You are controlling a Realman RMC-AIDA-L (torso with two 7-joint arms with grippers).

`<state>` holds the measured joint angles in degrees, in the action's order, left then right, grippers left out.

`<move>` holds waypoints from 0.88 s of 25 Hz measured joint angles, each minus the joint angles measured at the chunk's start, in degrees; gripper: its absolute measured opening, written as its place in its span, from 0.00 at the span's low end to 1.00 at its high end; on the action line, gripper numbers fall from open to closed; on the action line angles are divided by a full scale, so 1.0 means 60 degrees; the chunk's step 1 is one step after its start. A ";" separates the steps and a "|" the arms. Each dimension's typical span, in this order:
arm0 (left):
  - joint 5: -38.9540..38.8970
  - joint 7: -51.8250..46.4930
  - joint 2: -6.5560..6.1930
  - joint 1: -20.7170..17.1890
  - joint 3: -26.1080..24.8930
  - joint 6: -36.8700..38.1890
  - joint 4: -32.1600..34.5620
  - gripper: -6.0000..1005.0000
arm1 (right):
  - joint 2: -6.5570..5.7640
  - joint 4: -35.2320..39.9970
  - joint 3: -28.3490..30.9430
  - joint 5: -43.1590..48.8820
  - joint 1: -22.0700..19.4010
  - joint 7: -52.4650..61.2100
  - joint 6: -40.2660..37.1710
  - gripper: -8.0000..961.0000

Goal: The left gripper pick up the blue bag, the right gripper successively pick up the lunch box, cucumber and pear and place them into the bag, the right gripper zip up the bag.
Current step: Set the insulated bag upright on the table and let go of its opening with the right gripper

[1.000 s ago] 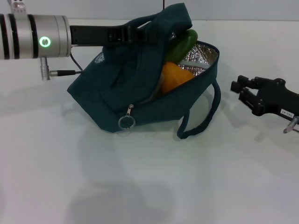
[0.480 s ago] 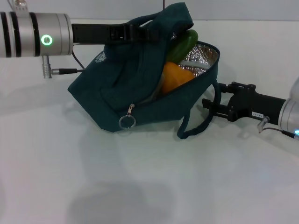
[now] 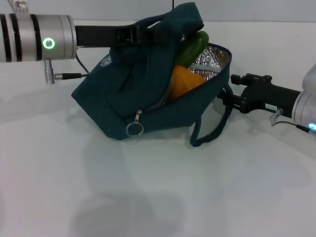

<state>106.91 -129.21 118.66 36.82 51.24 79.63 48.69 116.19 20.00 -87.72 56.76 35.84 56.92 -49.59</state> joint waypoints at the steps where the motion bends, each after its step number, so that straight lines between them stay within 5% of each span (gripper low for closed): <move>1: 0.0000 0.0002 0.0001 0.0000 0.0000 -0.0001 0.0000 0.07 | 0.0000 0.0004 0.0003 -0.0026 0.0019 -0.0001 0.0000 0.78; 15: -0.0007 0.0053 0.0000 0.0001 0.0000 0.0031 0.0001 0.07 | 0.0000 0.0021 -0.0330 -0.0301 -0.0126 0.0052 -0.0108 0.14; 22: -0.0009 0.0060 0.0000 -0.0031 0.0000 0.0060 0.0001 0.08 | 0.0000 0.0394 -0.0319 -0.0992 -0.0660 -0.0007 -0.0215 0.09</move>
<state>106.86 -128.86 118.65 36.64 51.24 79.99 48.70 116.19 22.36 -89.64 50.81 31.88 56.88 -50.88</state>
